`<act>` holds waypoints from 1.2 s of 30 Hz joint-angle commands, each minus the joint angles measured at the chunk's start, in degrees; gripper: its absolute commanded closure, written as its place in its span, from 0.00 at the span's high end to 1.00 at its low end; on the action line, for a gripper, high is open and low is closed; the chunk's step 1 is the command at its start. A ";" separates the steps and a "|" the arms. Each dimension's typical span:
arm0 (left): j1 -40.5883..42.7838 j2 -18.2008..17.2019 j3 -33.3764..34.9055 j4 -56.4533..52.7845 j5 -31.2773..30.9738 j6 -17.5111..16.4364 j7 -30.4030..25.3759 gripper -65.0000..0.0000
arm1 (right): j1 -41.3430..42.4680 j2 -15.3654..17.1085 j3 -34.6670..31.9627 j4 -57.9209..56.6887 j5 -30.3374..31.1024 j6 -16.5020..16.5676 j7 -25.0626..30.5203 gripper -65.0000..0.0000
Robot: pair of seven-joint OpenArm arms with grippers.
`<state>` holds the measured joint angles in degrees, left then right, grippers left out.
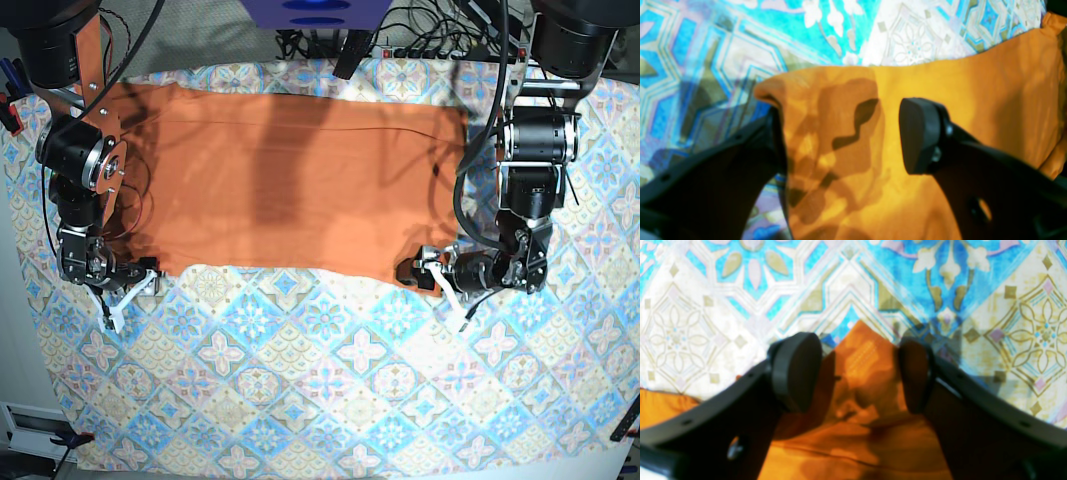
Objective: Fold the T-shirt properly
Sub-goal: 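Lower both grippers onto the shirt's long edge opposite the robot, then pinch the shirt's long edge with both grippers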
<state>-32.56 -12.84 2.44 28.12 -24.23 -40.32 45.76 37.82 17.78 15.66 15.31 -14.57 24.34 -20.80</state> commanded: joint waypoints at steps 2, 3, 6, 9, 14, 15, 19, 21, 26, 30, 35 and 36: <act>-0.28 0.14 0.33 -0.03 1.50 0.32 2.55 0.65 | 1.08 0.81 -0.14 0.03 -0.25 -0.29 -3.51 0.59; 0.07 0.14 0.33 -0.03 1.50 0.32 2.55 0.65 | 1.08 0.81 -0.14 0.03 -0.25 -0.29 -4.48 0.59; 0.42 0.14 1.74 -0.03 1.42 0.32 2.73 0.65 | 0.99 0.81 -0.06 0.21 -0.33 -0.29 -5.88 0.60; 0.42 0.14 4.90 -0.03 0.98 0.32 2.81 0.65 | 0.99 0.90 0.30 0.29 -0.33 -0.29 -5.97 0.60; 1.92 0.14 5.43 -0.03 0.98 0.32 3.61 0.65 | 0.99 2.31 0.38 0.29 -0.25 -0.38 -6.06 0.60; 2.01 0.14 5.34 -0.03 0.98 0.32 4.04 0.65 | 0.99 2.48 0.38 0.29 -0.25 -0.38 -6.06 0.60; 2.36 0.14 5.08 -0.03 0.89 0.32 5.89 0.65 | 0.99 2.48 0.38 0.29 -0.25 -0.38 -6.06 0.59; 2.36 0.05 5.08 -0.03 1.15 0.32 5.89 0.64 | 0.90 2.48 0.38 0.29 -0.25 -0.38 -6.06 0.59; 2.45 -0.04 5.34 -0.12 1.42 0.32 5.89 0.45 | 0.90 2.48 0.38 0.29 -0.25 -0.38 -6.50 0.59; 2.45 -0.48 5.43 -0.21 1.50 0.32 5.89 0.42 | 0.99 2.48 0.38 0.29 -0.25 -0.47 -7.99 0.59; 2.45 -0.65 5.43 -0.21 1.50 0.32 5.89 0.41 | 0.81 2.48 -0.14 0.29 -0.42 -0.47 -7.99 0.54; 2.45 -0.65 5.43 -0.21 1.50 0.32 5.89 0.41 | 0.81 2.48 -0.14 0.29 -0.86 -0.47 -7.99 0.48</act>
<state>-30.74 -13.34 7.22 28.67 -26.41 -40.53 46.22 38.06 19.57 15.64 15.44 -14.70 24.05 -26.57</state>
